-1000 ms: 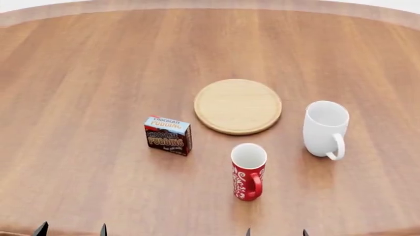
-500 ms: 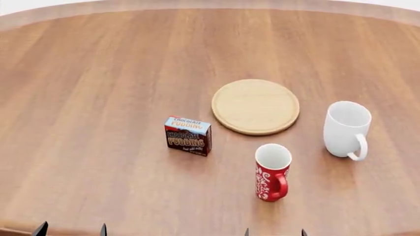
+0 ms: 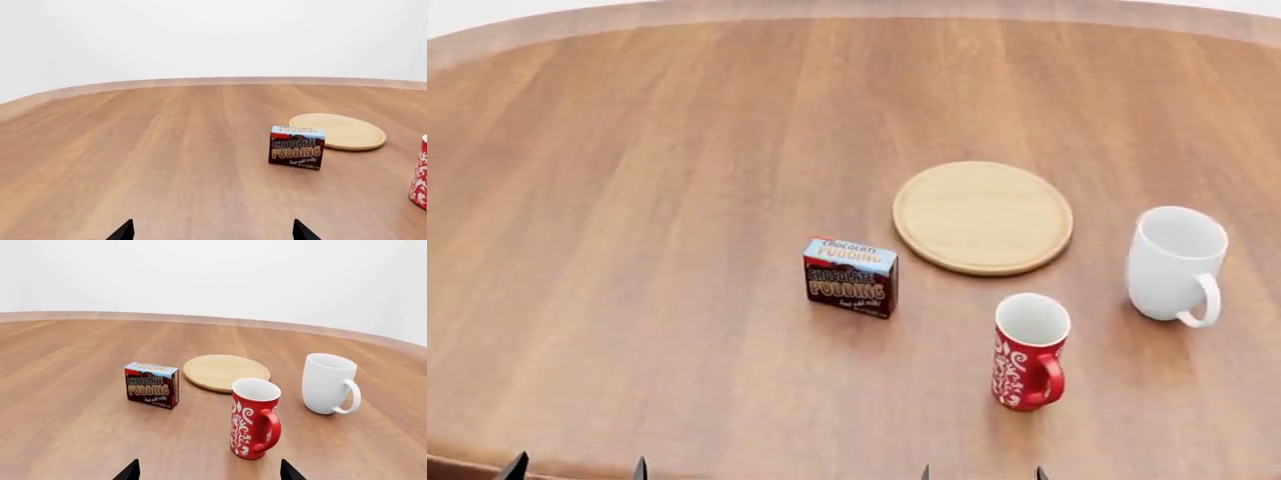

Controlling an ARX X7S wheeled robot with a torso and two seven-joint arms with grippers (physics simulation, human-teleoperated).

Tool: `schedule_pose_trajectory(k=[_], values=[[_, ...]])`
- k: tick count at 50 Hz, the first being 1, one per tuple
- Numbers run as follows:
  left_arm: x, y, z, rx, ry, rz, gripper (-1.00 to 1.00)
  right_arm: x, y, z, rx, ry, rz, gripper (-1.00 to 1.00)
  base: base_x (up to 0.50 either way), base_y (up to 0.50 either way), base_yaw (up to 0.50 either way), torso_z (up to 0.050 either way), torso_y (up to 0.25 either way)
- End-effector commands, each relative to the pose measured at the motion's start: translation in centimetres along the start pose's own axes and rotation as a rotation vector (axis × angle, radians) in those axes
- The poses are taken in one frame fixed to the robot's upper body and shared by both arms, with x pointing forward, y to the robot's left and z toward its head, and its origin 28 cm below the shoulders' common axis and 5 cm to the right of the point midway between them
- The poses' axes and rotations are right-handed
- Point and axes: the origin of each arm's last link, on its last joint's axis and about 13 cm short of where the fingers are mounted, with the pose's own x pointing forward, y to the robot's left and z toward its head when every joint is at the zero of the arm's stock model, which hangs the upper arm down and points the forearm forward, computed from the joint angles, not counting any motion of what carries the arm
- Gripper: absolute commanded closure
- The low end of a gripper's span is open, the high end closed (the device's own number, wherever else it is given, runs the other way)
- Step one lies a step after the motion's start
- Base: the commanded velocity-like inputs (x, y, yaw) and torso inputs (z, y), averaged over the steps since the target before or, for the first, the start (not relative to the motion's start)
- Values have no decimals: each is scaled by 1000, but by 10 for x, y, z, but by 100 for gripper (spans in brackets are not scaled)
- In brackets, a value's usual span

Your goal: Put the chocolate pudding to the left of the plate.

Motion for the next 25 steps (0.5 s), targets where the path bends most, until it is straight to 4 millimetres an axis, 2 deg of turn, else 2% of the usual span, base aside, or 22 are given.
schedule_pose_trajectory(k=[1,20,25], values=[[0,0,0,1,1,-1,-100,0,0,0,-1,0,1,-100,0,152,0,0,0],[1,1,1,0,-7,17,-100,-1,-1,1,13,-4,-7,-100,0,149,0,0,0],[1,3,4,0,-15,34,-100,-3,-2,5,45,-30,-12,-100,0,0,0,0,0]])
